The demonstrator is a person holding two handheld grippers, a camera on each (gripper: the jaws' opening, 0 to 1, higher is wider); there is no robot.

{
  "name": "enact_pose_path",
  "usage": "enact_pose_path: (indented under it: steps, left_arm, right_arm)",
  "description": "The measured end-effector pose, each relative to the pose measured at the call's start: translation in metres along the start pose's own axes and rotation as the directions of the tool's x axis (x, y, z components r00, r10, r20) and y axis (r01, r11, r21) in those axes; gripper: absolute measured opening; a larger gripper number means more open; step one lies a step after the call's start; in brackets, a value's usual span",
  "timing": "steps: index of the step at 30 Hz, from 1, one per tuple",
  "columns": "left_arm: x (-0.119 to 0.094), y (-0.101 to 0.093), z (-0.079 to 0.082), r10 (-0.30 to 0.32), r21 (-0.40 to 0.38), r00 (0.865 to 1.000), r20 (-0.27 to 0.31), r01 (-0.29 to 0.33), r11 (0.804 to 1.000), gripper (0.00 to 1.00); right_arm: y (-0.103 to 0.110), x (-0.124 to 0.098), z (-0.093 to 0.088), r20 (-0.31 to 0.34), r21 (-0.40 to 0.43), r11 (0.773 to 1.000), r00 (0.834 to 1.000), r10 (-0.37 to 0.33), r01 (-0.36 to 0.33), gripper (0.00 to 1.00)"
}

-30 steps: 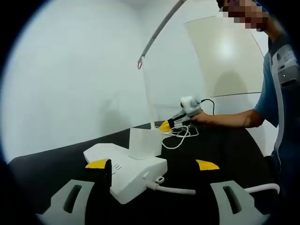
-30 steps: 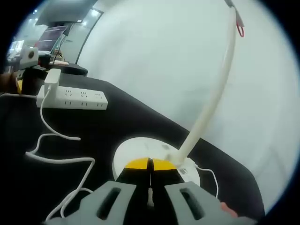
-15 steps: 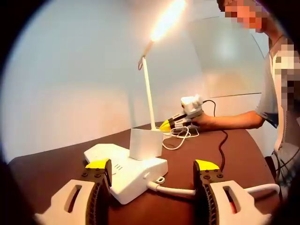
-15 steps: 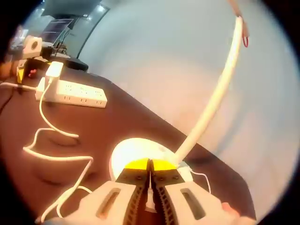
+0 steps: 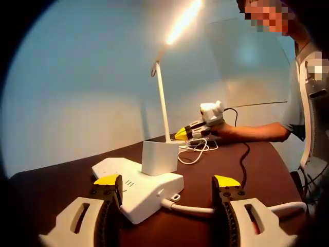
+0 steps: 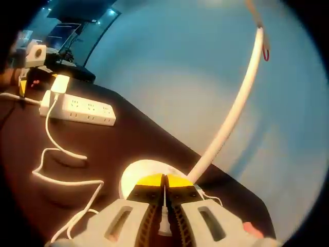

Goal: Insert the desk lamp plug into the socket, turn on the power strip switch, turn on the lamp switch, then turn off the lamp switch, turn off the power strip switch, and remove the plug from the socket.

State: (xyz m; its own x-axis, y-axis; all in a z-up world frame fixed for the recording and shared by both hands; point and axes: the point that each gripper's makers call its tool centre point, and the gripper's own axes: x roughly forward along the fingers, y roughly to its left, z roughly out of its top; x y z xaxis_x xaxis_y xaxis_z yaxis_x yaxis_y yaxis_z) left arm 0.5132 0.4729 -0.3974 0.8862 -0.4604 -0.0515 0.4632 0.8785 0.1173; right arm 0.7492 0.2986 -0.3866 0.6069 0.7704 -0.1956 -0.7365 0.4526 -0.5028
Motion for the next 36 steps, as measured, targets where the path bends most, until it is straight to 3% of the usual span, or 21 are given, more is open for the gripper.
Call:
enact_pose_path:
  steps: [10,36]
  left_arm:
    - [0.000,0.003,0.000,0.003,-0.001,1.000,0.001,-0.003,1.000,0.68]
    - [0.000,0.003,-0.001,0.003,0.001,1.000,-0.001,-0.003,1.000,0.68]
  right_arm:
    - [-0.006,-0.003,0.012,0.029,-0.024,1.000,0.999,-0.020,0.020,0.03]
    - [-0.007,-0.006,0.010,0.024,-0.025,0.999,0.999,-0.031,0.032,0.03]
